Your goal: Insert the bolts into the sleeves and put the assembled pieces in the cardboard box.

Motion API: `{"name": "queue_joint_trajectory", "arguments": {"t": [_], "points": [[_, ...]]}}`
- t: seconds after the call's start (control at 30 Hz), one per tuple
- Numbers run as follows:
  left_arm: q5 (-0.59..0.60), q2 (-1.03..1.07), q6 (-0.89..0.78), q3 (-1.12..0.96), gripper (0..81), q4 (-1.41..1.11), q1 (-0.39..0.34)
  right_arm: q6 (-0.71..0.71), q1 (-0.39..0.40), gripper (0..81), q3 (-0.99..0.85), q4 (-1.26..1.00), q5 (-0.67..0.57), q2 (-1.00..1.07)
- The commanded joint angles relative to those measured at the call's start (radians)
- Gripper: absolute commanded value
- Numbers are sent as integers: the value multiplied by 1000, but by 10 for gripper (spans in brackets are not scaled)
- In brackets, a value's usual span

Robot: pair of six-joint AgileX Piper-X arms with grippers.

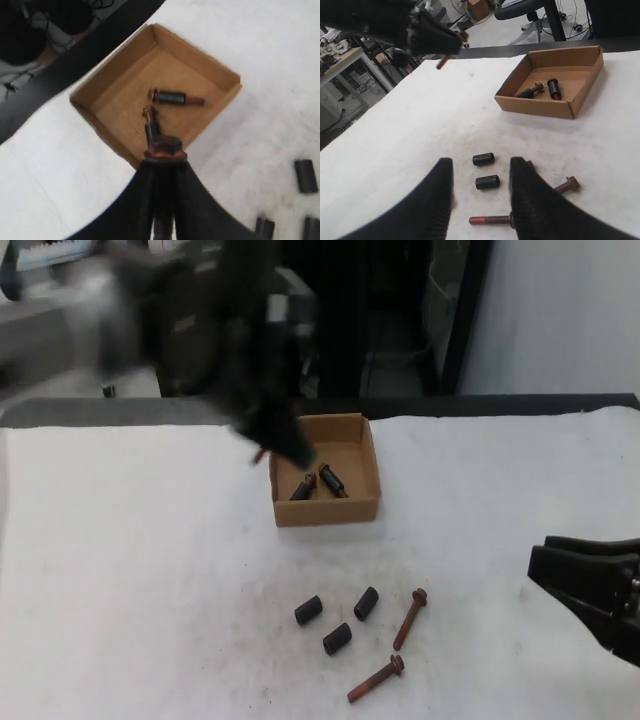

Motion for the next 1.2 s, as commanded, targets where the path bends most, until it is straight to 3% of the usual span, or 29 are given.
{"name": "queue_joint_trajectory", "arguments": {"t": [0.0, 0.13, 0.4, 0.63, 0.97, 1.17], "points": [[62, -145, -67, 110, 2, -105, 31, -45, 3, 354, -16, 4, -15, 51], [71, -455, -125, 326, 2, -199, 67, -135, 54, 351, -74, 4, -7, 163], [72, -813, -263, 567, 2, -207, 75, -318, 281, 321, -286, 39, 116, 449], [72, -864, -277, 648, 2, -198, 75, -701, 461, 321, -576, 381, 448, 761], [18, -851, -247, 650, 2, -182, 75, -861, 514, 321, -925, 430, 506, 1066], [24, -851, -247, 650, 2, -121, 75, -868, 549, 321, -1099, 561, 510, 1204]]}}
